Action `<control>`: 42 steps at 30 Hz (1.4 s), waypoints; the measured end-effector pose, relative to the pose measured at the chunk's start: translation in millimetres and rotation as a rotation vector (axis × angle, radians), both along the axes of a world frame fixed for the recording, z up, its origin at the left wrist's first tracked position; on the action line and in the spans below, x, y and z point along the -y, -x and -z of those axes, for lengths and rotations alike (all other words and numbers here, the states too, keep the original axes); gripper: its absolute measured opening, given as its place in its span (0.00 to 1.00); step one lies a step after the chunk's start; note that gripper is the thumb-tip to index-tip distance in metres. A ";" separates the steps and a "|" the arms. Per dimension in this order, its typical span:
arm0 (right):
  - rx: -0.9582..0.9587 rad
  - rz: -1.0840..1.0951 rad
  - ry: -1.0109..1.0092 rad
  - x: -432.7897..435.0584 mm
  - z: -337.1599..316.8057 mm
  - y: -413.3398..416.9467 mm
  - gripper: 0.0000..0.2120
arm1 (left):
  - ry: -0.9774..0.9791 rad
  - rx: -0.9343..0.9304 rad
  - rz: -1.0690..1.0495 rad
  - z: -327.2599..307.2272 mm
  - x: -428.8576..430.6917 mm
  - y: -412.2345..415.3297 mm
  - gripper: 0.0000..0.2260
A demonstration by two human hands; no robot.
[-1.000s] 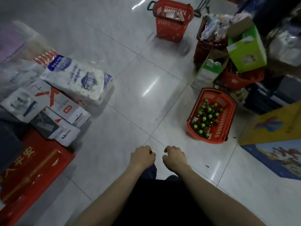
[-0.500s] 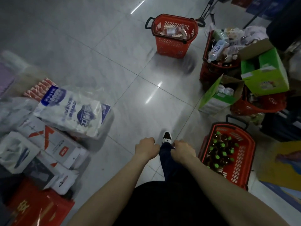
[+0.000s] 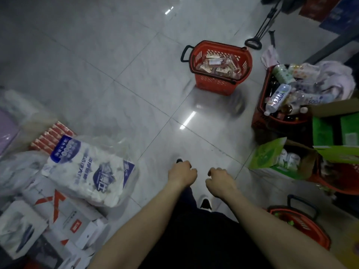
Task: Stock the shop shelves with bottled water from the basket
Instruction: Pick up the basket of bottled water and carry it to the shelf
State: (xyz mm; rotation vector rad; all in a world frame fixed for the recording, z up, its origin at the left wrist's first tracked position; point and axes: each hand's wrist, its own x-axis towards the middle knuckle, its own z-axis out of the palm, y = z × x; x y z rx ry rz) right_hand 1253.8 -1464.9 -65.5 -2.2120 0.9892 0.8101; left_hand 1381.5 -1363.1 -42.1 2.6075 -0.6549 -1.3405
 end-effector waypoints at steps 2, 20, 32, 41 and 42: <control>-0.005 0.006 0.017 30.6 6.9 -36.8 0.21 | 0.004 0.004 0.024 6.6 29.8 -39.7 0.13; 0.031 0.480 -0.001 302.3 2.4 -286.2 0.18 | 0.016 -0.010 0.206 13.5 309.7 -331.7 0.15; 0.040 1.136 -0.280 527.6 69.8 -365.1 0.09 | -0.034 -0.153 -0.304 59.1 519.2 -449.1 0.12; -0.002 1.352 -0.282 648.7 115.3 -389.7 0.12 | -0.068 -0.205 -0.508 92.7 614.5 -526.7 0.11; -0.002 1.368 -0.275 658.7 119.2 -392.4 0.12 | -0.077 -0.221 -0.517 99.5 622.1 -534.9 0.12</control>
